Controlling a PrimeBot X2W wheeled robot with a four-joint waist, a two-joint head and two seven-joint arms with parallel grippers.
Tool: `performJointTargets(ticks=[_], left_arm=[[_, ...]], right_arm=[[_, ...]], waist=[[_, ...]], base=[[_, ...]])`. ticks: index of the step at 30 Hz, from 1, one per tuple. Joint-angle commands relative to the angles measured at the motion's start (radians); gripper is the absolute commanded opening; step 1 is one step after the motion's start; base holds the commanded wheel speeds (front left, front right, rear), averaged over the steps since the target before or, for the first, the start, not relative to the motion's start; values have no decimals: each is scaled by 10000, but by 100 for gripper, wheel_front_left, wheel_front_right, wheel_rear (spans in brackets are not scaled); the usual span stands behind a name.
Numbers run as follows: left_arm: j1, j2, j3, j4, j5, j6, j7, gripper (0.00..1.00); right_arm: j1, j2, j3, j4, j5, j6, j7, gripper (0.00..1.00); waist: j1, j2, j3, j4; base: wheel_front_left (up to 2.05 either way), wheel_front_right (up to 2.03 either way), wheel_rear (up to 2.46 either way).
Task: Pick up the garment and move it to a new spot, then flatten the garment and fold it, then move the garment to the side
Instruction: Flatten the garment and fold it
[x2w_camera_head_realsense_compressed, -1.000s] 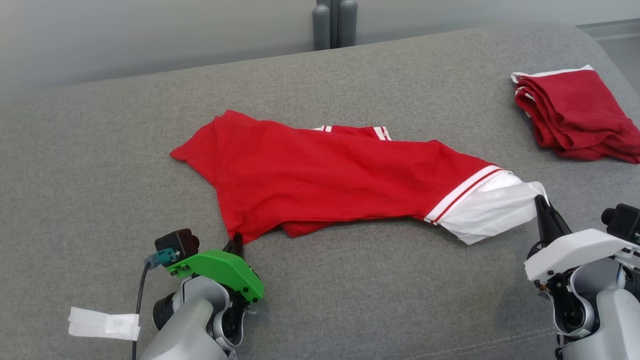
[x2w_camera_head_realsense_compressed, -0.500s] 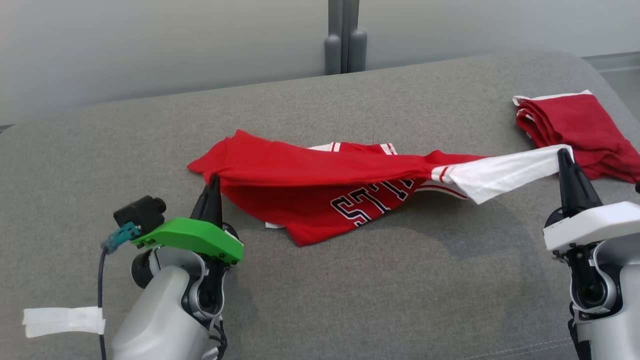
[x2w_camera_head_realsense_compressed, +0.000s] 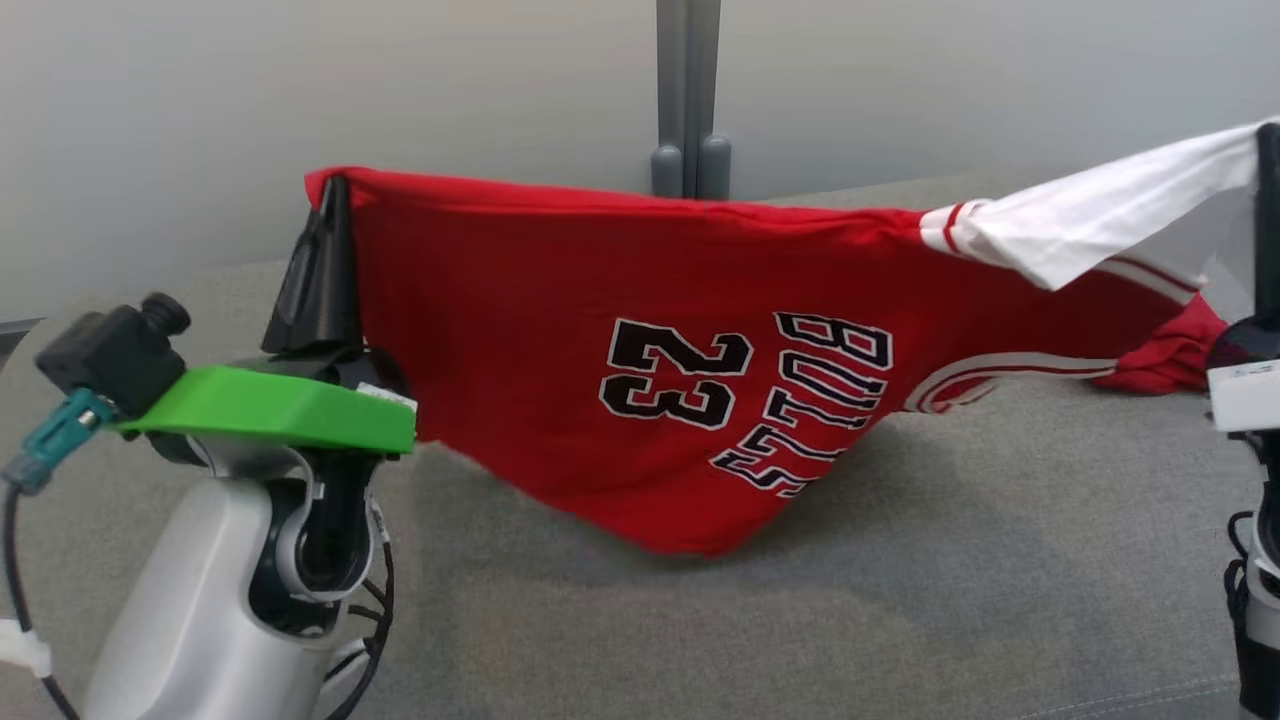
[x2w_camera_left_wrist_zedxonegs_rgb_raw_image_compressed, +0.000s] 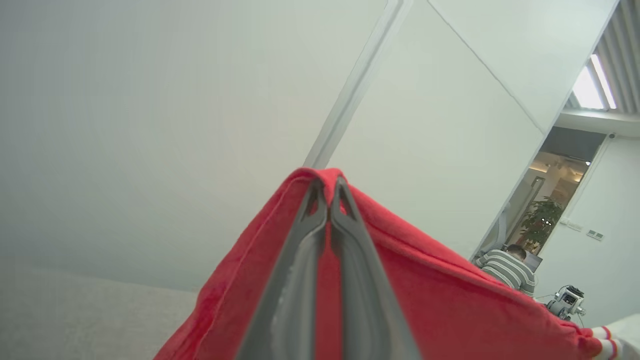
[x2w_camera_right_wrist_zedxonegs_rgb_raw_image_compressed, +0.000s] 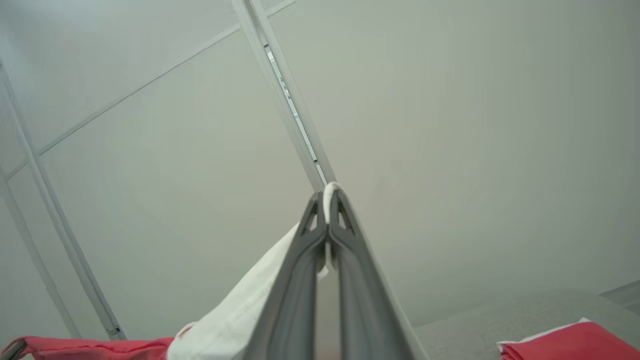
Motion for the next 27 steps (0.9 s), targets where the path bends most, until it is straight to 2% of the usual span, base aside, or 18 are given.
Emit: performJointTargets(ticks=[1, 10, 15, 20, 24, 27], left_arm=[[73, 141, 47, -284, 66, 111, 121, 0], [-716, 1369, -162, -3979, 594, 1059, 2002, 0], [-1212, 1856, -354, -4866, 686, 1392, 3142, 0], [-1615, 1906, -416, -4495, 445, 1529, 3745, 0], [-2947, 1914, -413, -3132, 456, 1273, 4201, 0], [-4408, 1918, -288, -1608, 730, 1222, 4386, 0]], right_arm=[[-171, -45, -64, -226, 57, 4, 57, 0], [-997, 48, -450, -2407, 341, 4, 997, 0], [-1368, 75, -520, -2511, 236, 4, 1634, 0], [-1824, 61, -111, -1773, 113, 4, 2053, 0], [-3431, -191, 604, -248, -159, 4, 2078, 0], [-5216, -218, 1032, 1287, -502, 4, 1782, 0]], waist=[[0, 0, -49, -52], [0, 0, -46, -203], [0, 0, 158, -231], [0, 0, 725, -212], [0, 0, 1696, -271], [0, 0, 2314, -413]], base=[[0, 0, 0], [0, 0, 0], [0, 0, 0], [0, 0, 0], [0, 0, 0], [0, 0, 0]])
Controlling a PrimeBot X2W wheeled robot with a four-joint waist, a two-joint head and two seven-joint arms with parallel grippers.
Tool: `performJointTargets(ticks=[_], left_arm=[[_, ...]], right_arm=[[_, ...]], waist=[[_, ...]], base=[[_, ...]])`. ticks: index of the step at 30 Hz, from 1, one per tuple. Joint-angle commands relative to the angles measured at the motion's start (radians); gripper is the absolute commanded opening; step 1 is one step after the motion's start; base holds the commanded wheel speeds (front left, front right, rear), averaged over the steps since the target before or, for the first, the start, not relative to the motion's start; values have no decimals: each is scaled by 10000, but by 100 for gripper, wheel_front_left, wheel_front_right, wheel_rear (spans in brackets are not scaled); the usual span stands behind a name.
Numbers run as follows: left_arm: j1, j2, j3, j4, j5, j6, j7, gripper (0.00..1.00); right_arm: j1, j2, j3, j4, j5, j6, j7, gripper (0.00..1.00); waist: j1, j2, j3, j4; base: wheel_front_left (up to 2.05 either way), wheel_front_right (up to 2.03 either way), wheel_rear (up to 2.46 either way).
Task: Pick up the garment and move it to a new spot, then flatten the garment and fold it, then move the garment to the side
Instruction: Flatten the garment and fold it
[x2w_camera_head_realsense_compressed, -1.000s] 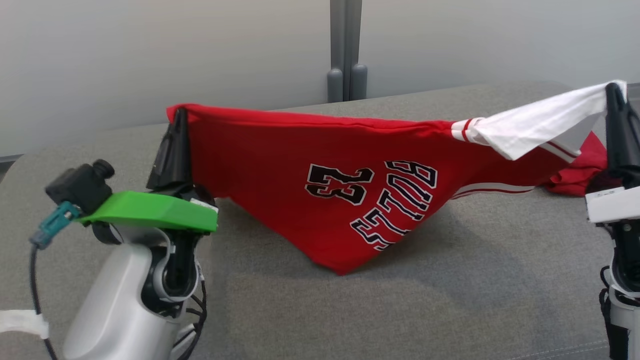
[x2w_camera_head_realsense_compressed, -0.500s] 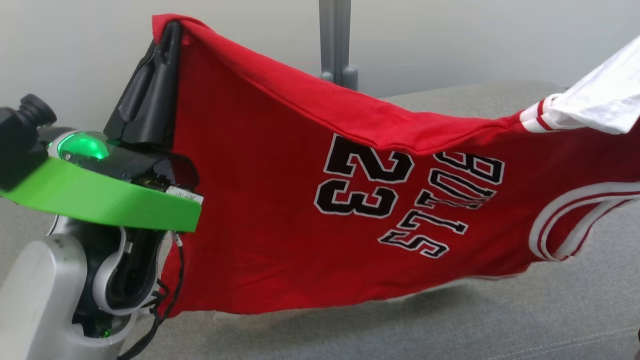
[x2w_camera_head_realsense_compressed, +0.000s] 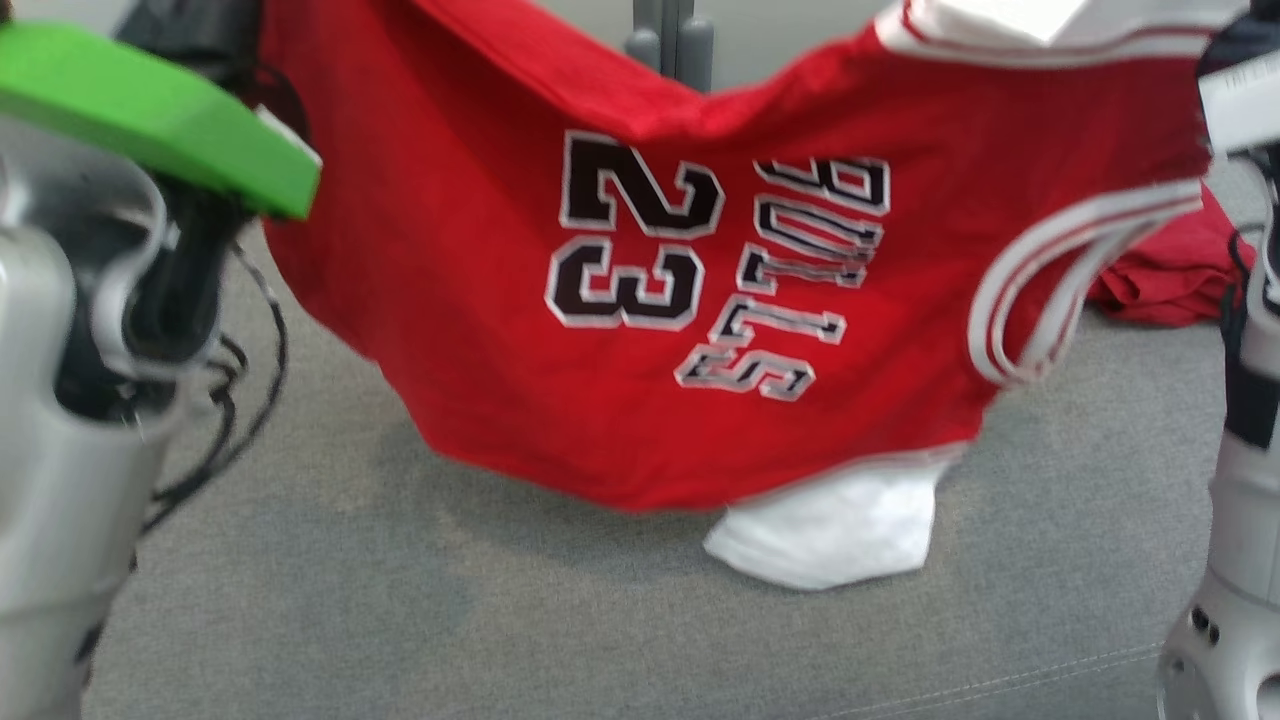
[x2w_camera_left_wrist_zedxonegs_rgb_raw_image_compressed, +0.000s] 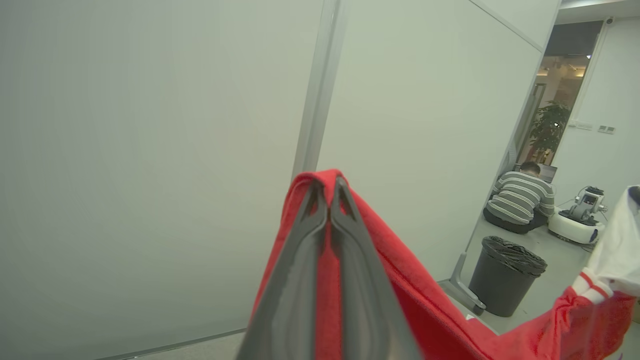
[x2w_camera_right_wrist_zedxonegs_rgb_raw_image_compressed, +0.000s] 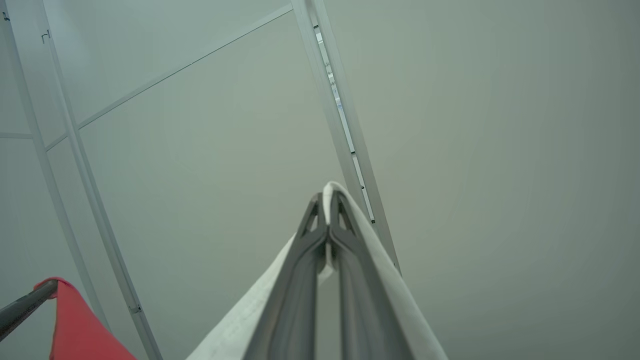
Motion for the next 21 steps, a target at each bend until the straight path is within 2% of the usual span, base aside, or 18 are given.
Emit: performJointTargets(ticks=[1, 5, 8, 11, 13, 14, 17, 21], left_arm=[[-746, 55, 83, 650, 253, -66, -10, 0], [-3131, 125, 85, 3433, 1195, -150, -463, 0], [-4707, 80, -78, 5105, 1903, -466, -1290, 0], [-5722, 27, -219, 6305, 2385, -907, -2264, 0], [-6139, 88, -274, 6949, 2600, -1230, -2843, 0], [-6139, 88, -274, 6949, 2600, -1230, -2843, 0], [-6547, 196, -280, 7687, 2694, -1740, -3567, 0], [-6056, 440, -422, 8733, 2726, -2370, -4232, 0]], right_arm=[[-844, -85, 196, 559, -293, 5, -253, 0], [-3726, 148, 676, 3294, -1104, 4, -1622, 0], [-5491, 373, 820, 5109, -1753, 4, -2857, 0], [-6516, 621, 1102, 6418, -1809, 4, -3717, 0], [-6784, 706, 1458, 6951, -1584, 4, -4069, 0], [-6784, 706, 1458, 6951, -1584, 4, -4069, 0], [-6772, 692, 2108, 7263, -1124, 4, -4389, 0], [-6028, 715, 3086, 7384, -487, 4, -4781, 0]], waist=[[0, -1, 947, -211], [0, -1, 1415, -589], [0, -1, 1600, -940], [0, -1, 1928, -1262], [0, -1, 2247, -1426], [0, -1, 2247, -1426], [0, -1, 2935, -1597], [0, -1, 3644, -1751]], base=[[0, 0, 0], [0, 0, 0], [0, 0, 0], [0, 0, 0], [0, 0, 0], [0, 0, 0], [0, 0, 0], [0, 0, 0]])
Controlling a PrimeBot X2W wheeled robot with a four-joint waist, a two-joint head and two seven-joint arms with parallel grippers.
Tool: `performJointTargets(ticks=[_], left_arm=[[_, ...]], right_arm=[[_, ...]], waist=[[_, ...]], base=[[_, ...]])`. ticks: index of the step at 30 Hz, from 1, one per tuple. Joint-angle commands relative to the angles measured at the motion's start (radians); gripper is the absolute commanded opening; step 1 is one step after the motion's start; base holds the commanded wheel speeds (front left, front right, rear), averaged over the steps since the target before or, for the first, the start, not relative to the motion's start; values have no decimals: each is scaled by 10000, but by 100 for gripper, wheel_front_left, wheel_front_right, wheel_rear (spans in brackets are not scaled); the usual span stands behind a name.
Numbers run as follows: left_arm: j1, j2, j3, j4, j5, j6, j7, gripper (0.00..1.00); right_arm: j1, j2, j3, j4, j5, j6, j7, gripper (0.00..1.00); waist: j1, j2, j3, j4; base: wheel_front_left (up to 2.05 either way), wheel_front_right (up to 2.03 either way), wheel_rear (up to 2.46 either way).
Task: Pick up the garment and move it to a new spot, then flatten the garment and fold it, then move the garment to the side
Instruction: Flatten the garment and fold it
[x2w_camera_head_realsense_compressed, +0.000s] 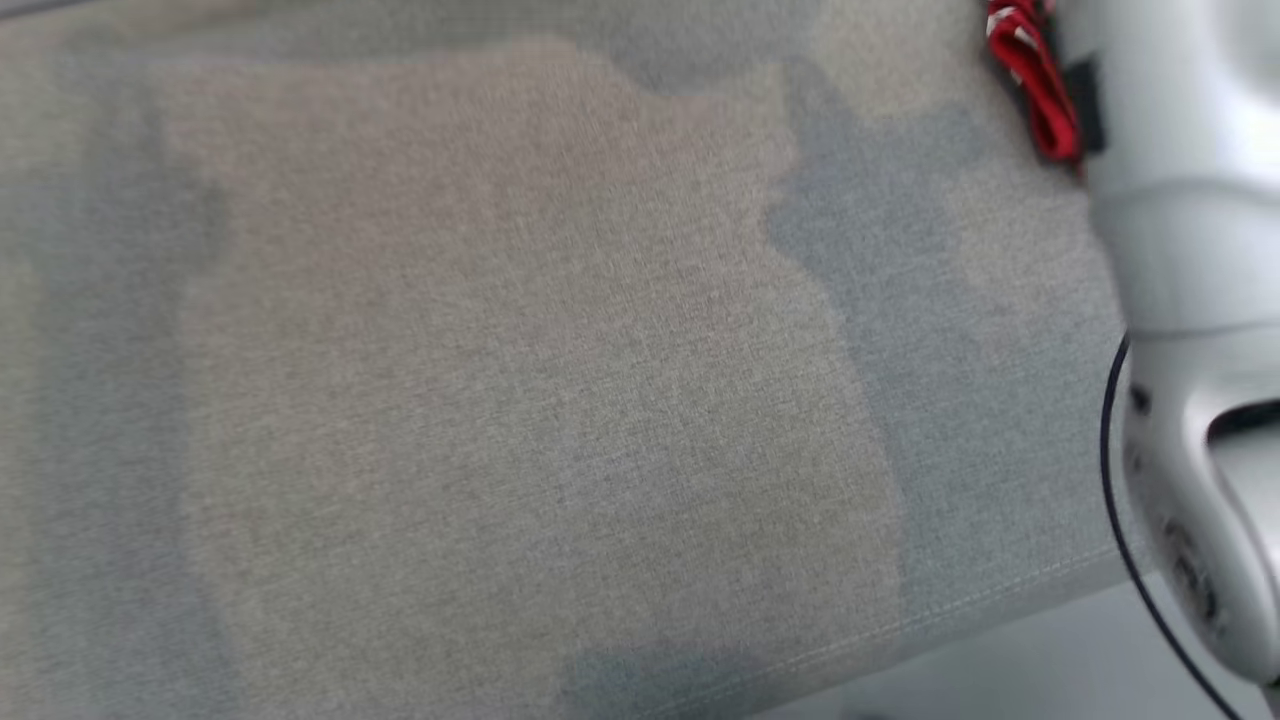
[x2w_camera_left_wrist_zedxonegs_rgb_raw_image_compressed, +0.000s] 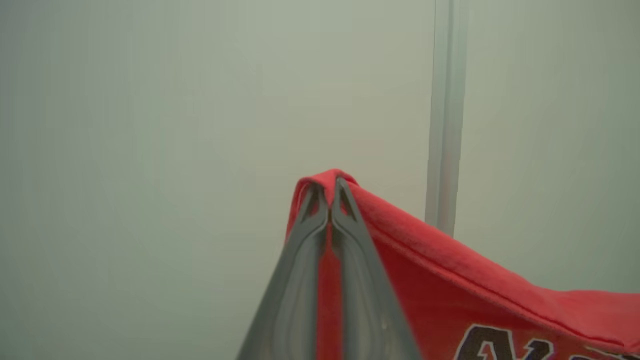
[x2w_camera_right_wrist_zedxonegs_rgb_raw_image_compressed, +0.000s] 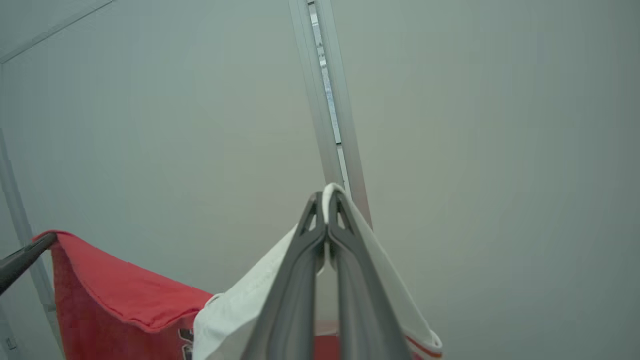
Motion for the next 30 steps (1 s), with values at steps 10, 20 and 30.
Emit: performJointTargets(ticks=[10, 20, 30], left_arm=[[1119, 396, 348, 1431, -412, -786, -808, 0], [1468, -8, 581, 1117, -959, -1176, -888, 0], [4983, 80, 1111, -1281, -1774, -1265, -865, 0]], right_arm=[[2361, -471, 1913, -870, 1558, 4, -624, 0], [3432, -1132, 2179, -2189, 2171, 4, -764, 0], [6562, -1828, 1258, -3942, 2210, 4, -727, 0]], waist=[[-1, 0, 1375, -381], [-1, 0, 1009, -38], [-1, 0, -69, 725]], base=[[0, 0, 0], [0, 0, 0], [0, 0, 0]])
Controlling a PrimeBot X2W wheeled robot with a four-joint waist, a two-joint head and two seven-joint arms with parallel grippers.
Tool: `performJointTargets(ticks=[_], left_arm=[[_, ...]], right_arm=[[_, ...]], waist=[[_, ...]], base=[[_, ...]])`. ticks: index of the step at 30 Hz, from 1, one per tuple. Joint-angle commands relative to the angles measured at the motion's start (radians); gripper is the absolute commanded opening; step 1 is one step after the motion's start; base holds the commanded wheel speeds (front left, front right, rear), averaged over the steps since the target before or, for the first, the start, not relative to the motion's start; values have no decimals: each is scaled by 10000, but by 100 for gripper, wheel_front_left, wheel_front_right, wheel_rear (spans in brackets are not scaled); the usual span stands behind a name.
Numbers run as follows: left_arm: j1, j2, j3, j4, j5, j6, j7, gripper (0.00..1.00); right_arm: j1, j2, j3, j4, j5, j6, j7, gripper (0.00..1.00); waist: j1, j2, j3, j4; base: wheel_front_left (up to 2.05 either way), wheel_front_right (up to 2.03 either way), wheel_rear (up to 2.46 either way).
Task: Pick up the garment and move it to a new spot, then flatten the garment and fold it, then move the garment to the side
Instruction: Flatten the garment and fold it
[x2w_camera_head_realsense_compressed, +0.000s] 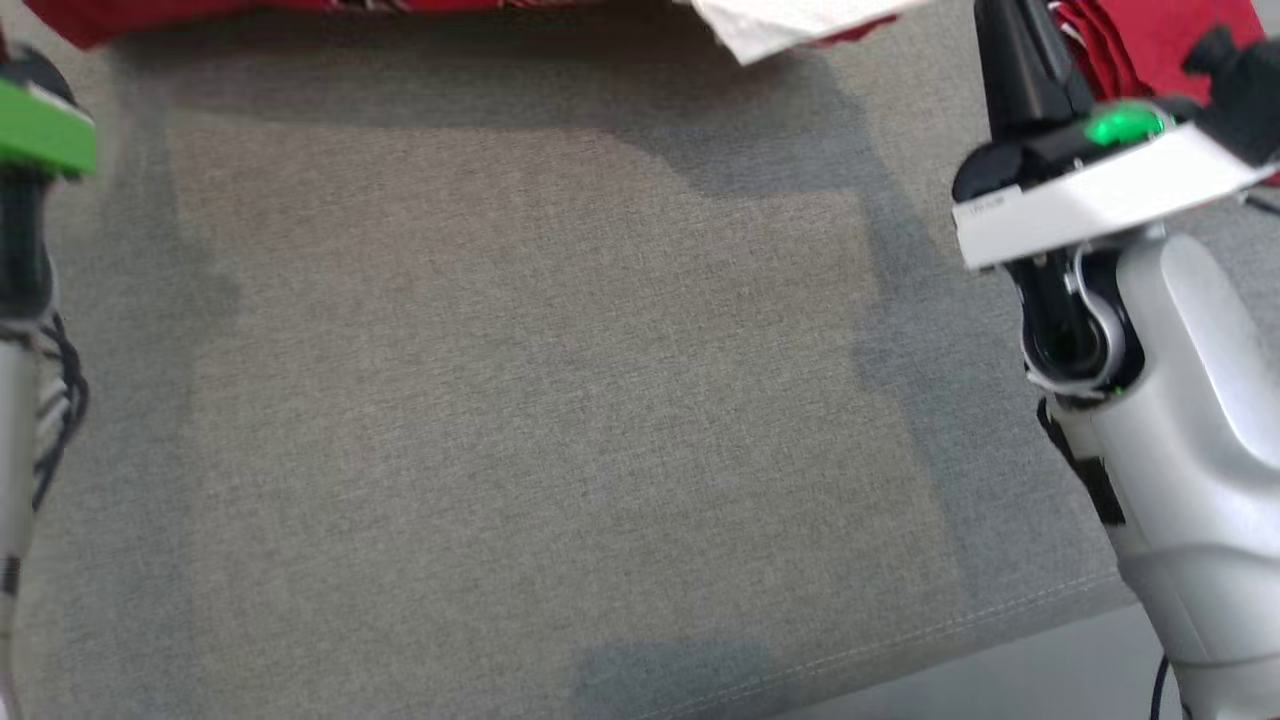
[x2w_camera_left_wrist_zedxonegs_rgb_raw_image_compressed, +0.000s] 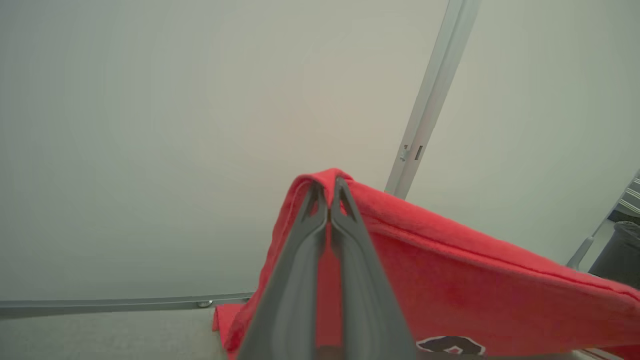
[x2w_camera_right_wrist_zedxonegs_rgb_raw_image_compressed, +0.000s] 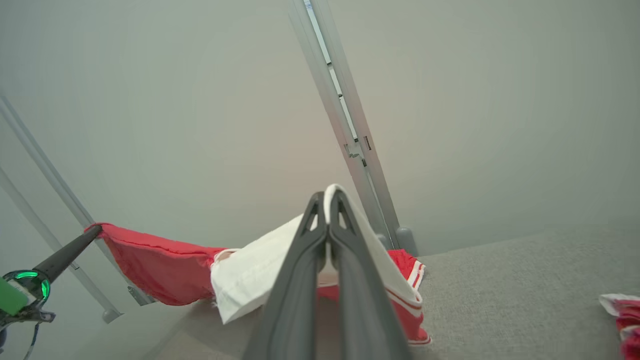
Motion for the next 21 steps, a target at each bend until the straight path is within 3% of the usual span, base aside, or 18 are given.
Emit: performJointTargets(ticks=[1, 10, 21], left_arm=[[946, -4, 156, -495, -9, -36, -7, 0], [4955, -595, 942, -2948, 519, 270, -8, 0], [9080, -2482, 2400, -4821, 1731, 636, -9, 0]], right_arm=[[811, -62, -215, -316, -93, 4, 34, 0], [4405, 306, -1545, -2003, -427, 4, 257, 0], [7397, 1076, -2365, -2996, -1536, 4, 347, 0]], waist=[[0, 0, -559, 519], [0, 0, -1171, 931], [0, 0, -1896, 992]], base=[[0, 0, 0], [0, 0, 0], [0, 0, 0]])
